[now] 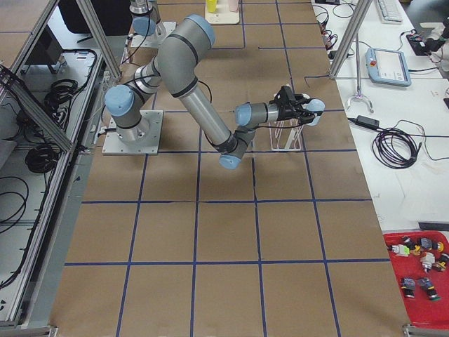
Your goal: Transfer IKEA cup to right arm and place on rack
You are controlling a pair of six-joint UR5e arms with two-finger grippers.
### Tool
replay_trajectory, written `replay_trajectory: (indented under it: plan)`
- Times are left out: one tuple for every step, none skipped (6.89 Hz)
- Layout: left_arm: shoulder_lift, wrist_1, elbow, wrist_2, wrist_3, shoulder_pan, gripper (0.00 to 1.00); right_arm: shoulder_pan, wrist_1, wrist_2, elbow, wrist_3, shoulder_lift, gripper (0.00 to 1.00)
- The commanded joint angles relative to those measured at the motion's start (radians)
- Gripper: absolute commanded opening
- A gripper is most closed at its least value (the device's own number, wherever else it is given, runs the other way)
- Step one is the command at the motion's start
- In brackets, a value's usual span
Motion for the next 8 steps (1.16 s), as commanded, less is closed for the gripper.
replay_trajectory:
  plan:
    - [0.000,0.001,-0.001,0.000,0.000,-0.001,0.99,-0.001,-0.002,0.001,0.001,0.003,0.012,0.08]
    - [0.001,0.001,0.001,0.000,0.000,0.000,0.99,0.001,-0.004,0.001,0.001,0.003,0.017,0.08]
    - [0.001,0.001,-0.001,0.000,0.000,-0.001,0.99,-0.001,-0.004,0.001,0.002,0.001,0.019,0.08]
    - [0.001,0.002,0.001,0.000,0.000,-0.002,0.99,-0.001,-0.004,0.001,0.011,0.000,0.019,0.10]
    - [0.001,0.001,-0.001,0.000,-0.002,-0.002,0.99,-0.001,-0.004,0.001,0.014,-0.003,0.019,0.18]
    - [0.001,0.001,0.001,0.000,-0.002,-0.002,0.99,-0.001,-0.025,-0.001,0.015,-0.008,0.017,0.42]
    - [0.000,0.001,-0.001,0.002,-0.002,-0.002,0.99,-0.001,-0.043,-0.005,0.013,-0.003,0.017,0.79]
    - [0.001,0.001,0.001,0.000,-0.002,-0.002,0.99,-0.001,-0.037,-0.008,0.015,0.004,0.019,0.99]
